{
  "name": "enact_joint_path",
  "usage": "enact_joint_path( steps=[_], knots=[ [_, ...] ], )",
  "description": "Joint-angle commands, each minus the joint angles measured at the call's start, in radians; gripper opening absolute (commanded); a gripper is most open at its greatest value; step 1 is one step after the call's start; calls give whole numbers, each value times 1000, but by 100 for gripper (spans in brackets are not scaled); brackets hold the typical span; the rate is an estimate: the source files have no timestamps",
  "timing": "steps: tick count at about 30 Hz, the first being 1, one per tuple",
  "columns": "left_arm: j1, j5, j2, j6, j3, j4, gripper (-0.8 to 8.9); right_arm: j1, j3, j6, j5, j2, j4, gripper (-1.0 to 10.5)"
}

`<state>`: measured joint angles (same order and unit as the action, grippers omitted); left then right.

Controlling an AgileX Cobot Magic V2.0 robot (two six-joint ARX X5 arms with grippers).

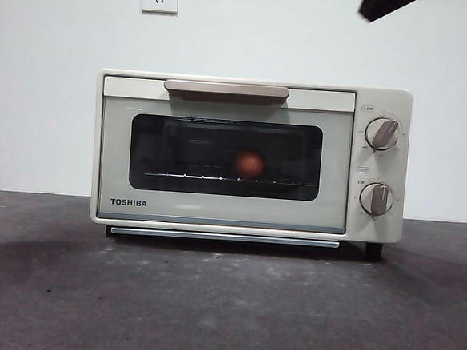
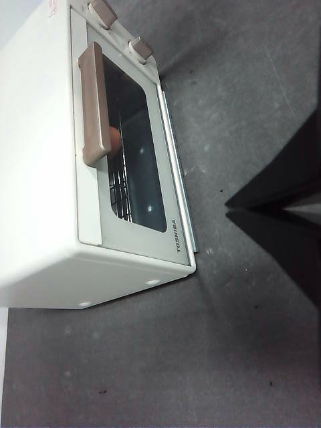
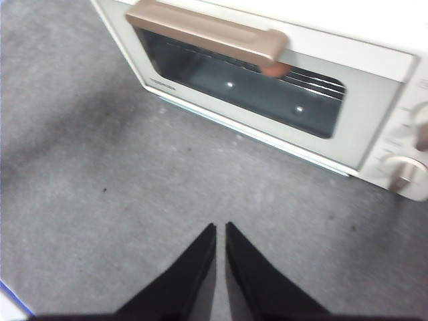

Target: Eggoven

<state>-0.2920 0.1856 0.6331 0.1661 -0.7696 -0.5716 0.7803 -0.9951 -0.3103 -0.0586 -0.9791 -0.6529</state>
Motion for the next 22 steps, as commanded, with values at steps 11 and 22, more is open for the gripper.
enact_joint_path(
  steps=[11,22],
  knots=[
    [-4,-1,5,-19,-16,19,8,0,17,11,-32,9,40,6],
    [-4,-2,5,-28,-16,17,8,-6,17,11,-55,21,40,6]
  ],
)
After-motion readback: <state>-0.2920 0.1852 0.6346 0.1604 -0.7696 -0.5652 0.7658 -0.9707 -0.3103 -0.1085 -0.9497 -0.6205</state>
